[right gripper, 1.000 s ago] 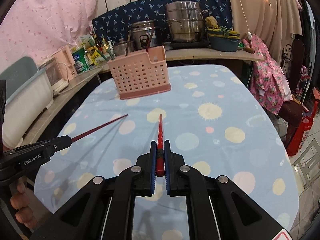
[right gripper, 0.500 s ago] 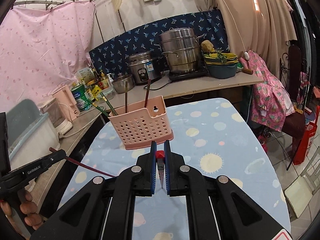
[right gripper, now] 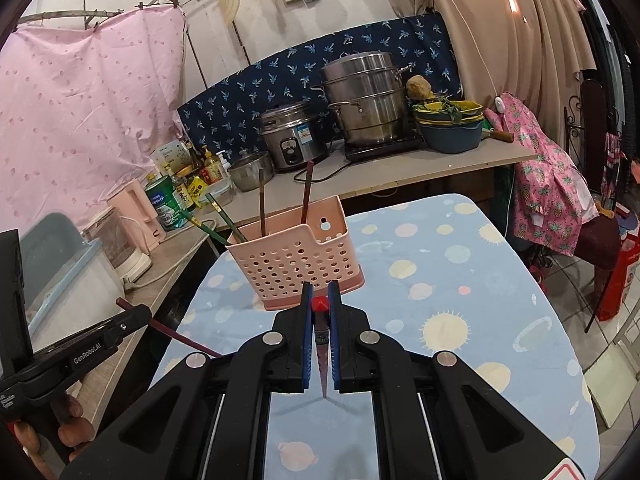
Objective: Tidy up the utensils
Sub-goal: 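Lift both chopsticks and carry both tools over the pink basket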
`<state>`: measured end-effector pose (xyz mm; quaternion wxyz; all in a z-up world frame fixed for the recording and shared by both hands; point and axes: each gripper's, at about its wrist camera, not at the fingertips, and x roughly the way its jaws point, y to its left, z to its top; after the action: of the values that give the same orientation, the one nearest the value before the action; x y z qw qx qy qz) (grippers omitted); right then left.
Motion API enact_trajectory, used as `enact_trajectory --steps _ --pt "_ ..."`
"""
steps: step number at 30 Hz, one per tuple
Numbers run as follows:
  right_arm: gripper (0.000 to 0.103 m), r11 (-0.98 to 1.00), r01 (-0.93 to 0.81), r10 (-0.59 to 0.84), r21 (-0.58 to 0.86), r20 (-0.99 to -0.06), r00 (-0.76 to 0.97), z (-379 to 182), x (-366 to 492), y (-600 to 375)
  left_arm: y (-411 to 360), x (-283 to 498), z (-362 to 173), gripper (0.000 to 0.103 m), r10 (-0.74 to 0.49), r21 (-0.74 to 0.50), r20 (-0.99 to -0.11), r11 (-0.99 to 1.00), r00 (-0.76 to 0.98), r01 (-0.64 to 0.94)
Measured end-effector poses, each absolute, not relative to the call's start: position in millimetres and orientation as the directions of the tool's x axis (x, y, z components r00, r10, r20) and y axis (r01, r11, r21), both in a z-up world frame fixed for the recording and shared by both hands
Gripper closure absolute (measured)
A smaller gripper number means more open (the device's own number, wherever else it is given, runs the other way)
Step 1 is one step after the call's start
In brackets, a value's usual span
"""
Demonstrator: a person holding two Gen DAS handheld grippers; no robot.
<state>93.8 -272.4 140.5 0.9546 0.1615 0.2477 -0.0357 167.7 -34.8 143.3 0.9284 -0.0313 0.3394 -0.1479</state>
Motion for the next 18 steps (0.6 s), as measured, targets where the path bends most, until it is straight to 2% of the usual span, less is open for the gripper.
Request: enact_trajectory --steps 9,18 --pt "0.096 0.946 0.119 0.031 0.302 -0.448 0.894 169.8 123.6 -297.6 -45.1 198.1 167.6 0.096 -0.303 -0.172 -0.601 0.953 0.740 0.250" --pt "0.096 0.919 0.056 0.090 0.390 -0.346 0.934 223.6 173.0 -321.6 -46.8 246.5 232.6 0.096 -0.316 -0.201 -0.504 0.948 0.804 0.246"
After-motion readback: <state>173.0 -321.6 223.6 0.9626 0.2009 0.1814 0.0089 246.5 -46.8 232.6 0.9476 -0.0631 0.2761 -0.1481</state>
